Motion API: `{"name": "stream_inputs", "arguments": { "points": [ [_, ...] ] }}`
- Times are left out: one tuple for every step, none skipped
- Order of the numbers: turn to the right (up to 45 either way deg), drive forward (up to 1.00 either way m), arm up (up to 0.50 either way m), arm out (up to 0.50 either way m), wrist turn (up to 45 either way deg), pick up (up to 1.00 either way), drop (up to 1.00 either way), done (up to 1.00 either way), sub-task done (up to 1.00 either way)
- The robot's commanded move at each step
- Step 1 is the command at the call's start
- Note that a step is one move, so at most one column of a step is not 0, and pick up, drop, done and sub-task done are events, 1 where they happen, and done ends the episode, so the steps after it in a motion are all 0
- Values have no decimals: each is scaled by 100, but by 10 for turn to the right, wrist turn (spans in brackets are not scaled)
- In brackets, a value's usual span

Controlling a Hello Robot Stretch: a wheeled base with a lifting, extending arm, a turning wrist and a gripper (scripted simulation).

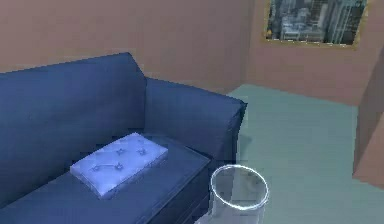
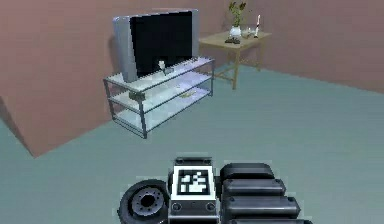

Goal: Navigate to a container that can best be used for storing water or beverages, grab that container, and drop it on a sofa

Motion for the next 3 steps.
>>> {"name": "stream_inputs", "arguments": {
  "points": [
    [-450,0,0,0,0,0,0,0,0],
    [450,0,0,0,0,0,0,0,0],
    [420,0,0,0,0,0,0,0,0]
  ]
}}
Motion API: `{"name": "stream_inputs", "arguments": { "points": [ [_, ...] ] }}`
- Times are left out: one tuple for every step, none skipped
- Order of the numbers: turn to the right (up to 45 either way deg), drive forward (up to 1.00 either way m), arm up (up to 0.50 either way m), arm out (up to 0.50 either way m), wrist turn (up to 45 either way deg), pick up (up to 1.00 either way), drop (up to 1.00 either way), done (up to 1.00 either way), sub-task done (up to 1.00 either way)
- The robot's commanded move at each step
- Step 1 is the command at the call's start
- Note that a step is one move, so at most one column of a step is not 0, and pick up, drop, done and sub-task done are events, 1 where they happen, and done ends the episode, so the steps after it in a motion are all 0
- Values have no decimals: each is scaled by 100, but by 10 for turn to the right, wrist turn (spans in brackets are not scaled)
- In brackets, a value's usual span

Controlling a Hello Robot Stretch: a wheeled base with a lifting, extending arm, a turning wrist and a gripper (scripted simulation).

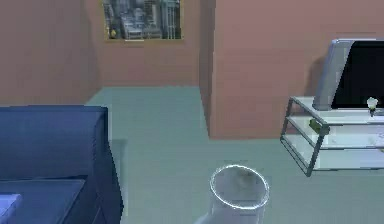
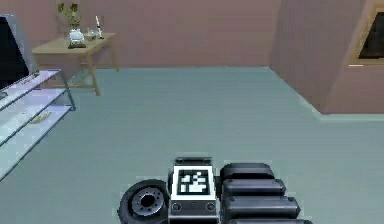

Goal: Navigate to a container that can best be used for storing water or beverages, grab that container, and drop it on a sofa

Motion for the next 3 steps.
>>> {"name": "stream_inputs", "arguments": {
  "points": [
    [-450,0,0,0,0,0,0,0,0],
    [-450,0,0,0,0,0,0,0,0],
    [-60,0,0,0,0,0,0,0,0]
  ]
}}
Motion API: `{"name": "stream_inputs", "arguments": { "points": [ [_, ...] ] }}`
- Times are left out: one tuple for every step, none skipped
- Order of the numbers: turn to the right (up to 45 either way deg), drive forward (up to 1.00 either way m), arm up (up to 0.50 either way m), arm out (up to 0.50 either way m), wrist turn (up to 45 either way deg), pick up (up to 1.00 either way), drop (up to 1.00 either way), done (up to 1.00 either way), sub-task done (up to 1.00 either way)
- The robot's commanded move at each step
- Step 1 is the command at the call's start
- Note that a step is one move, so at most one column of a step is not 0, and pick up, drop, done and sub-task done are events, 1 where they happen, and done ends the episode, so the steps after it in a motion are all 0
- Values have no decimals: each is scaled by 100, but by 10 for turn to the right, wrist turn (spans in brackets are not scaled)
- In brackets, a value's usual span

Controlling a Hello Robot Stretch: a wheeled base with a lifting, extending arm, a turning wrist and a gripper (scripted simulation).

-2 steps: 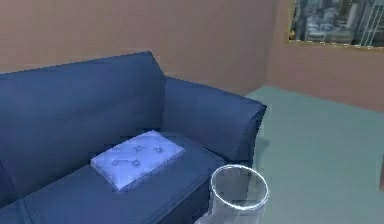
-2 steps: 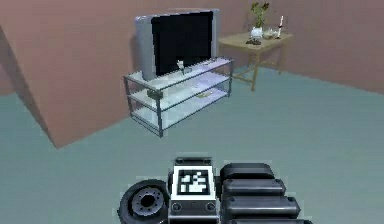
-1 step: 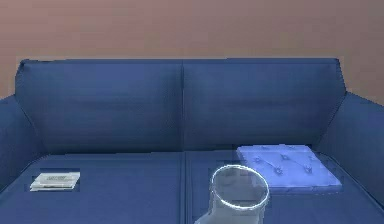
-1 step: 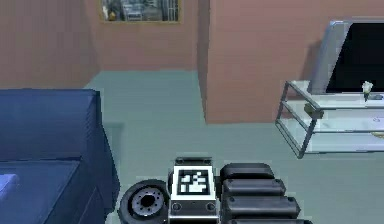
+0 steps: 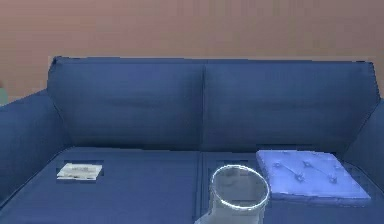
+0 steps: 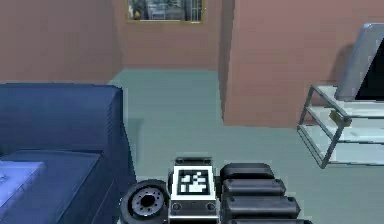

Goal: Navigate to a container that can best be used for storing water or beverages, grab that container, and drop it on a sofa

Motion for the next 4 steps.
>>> {"name": "stream_inputs", "arguments": {
  "points": [
    [450,0,0,0,0,0,0,0,0],
    [360,0,0,0,0,0,0,0,0],
    [0,100,0,0,0,0,0,0,0],
    [30,0,0,0,0,0,0,0,0]
  ]
}}
